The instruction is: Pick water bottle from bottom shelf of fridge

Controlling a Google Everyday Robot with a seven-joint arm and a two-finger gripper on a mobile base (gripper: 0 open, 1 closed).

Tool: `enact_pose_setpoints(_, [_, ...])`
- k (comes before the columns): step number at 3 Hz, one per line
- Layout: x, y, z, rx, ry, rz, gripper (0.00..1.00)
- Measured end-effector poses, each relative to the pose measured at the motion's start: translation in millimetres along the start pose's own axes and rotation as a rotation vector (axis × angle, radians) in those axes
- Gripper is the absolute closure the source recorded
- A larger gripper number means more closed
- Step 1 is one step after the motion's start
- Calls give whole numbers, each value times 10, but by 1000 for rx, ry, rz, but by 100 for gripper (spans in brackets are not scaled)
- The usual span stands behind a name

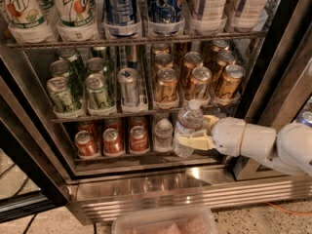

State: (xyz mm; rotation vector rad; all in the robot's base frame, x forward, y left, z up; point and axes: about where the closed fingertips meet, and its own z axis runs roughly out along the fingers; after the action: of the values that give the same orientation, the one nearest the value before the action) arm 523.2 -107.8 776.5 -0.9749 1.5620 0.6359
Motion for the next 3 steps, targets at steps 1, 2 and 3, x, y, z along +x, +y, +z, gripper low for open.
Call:
enact_pose_setpoints(1, [-111, 198, -1, -153, 22, -34, 100])
enact_pose_setpoints(2, [-157, 483, -47, -321, 38, -78, 100])
enact_pose_setpoints(3, [-168, 774, -148, -467, 34, -100, 100])
